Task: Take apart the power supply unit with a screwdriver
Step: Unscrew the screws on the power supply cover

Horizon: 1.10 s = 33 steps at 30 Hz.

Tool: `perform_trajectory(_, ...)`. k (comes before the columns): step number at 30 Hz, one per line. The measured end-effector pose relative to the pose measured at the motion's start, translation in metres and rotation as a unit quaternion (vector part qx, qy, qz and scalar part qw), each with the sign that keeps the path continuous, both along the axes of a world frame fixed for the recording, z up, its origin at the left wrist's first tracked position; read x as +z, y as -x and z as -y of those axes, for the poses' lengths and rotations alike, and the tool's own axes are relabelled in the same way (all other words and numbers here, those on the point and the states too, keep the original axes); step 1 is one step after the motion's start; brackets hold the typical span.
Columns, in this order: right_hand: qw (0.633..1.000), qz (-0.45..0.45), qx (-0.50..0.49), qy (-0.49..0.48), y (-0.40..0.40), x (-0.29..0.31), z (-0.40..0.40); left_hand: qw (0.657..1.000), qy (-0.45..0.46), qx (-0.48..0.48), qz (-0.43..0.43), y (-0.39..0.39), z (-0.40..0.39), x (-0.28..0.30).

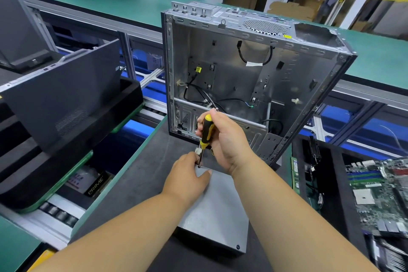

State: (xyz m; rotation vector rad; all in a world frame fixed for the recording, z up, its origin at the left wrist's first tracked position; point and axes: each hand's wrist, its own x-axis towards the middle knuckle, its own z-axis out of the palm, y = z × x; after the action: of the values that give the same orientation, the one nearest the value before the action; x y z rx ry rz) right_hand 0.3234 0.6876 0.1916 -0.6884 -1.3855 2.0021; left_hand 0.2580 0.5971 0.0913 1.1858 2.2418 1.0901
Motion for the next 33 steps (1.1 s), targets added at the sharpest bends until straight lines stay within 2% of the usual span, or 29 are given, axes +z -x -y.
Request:
perform_trajectory(6, 0.999, -0.039, 0.005, 0.01, 0.007, -0.009, 0.003, 1.0, 0.001, 0.0, 0.003, 0.0, -0.001, 0.0)
perform_trajectory(15, 1.0, 0.006, 0.004, -0.022, 0.008, -0.009, 0.004, 1.0, 0.003, -0.001, 0.016, 0.001, 0.0, 0.0)
perform_trajectory(23, 1.0, -0.025, 0.019, 0.0, 0.004, -0.005, 0.004, 1.0, 0.007, 0.002, 0.02, 0.001, 0.0, 0.0)
perform_trajectory(33, 0.998, -0.039, 0.035, -0.023, 0.003, -0.011, 0.004, 1.0, -0.001, -0.002, 0.02, 0.0, 0.0, 0.001)
